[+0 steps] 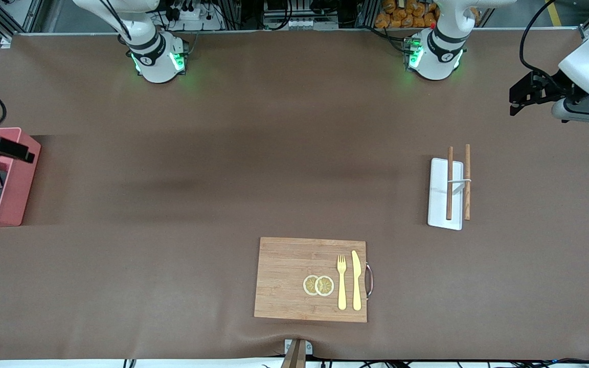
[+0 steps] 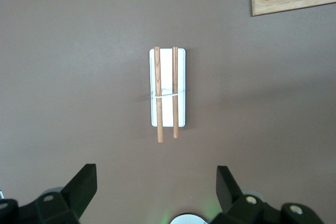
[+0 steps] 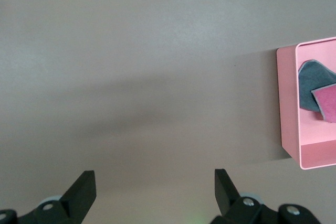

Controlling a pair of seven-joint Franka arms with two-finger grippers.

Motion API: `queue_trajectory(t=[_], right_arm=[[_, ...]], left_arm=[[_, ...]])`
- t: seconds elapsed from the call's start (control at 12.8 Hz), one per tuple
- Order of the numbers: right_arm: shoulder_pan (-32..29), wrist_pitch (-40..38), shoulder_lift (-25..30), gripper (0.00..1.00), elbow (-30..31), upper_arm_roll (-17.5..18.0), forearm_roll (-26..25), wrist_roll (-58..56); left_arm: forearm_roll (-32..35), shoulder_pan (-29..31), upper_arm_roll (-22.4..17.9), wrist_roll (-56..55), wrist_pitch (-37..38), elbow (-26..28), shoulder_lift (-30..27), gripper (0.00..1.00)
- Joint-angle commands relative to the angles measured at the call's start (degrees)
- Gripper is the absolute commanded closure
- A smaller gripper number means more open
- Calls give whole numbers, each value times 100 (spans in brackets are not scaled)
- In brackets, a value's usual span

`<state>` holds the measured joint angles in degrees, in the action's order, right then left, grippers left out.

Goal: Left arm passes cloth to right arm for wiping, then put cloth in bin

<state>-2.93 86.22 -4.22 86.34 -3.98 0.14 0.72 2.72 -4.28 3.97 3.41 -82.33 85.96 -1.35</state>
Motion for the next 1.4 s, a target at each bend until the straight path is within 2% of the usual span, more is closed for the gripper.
queue_trajectory(t=[0.0, 0.39, 0.7, 1.33], right_arm=[[151, 360, 1019, 0, 989, 37, 65, -19], [170, 737, 941, 0, 885, 37, 21, 16], [73, 783, 257, 0, -141, 55, 83, 33], [91, 747, 247, 0, -206, 72, 39, 42]], left_arm=[[45, 41, 42, -69, -46, 35, -67, 0], [45, 41, 25, -77, -90, 44, -67, 0], [27, 50, 16, -77, -108, 44, -67, 0], [-289, 252, 7, -410, -205, 44, -76, 0]])
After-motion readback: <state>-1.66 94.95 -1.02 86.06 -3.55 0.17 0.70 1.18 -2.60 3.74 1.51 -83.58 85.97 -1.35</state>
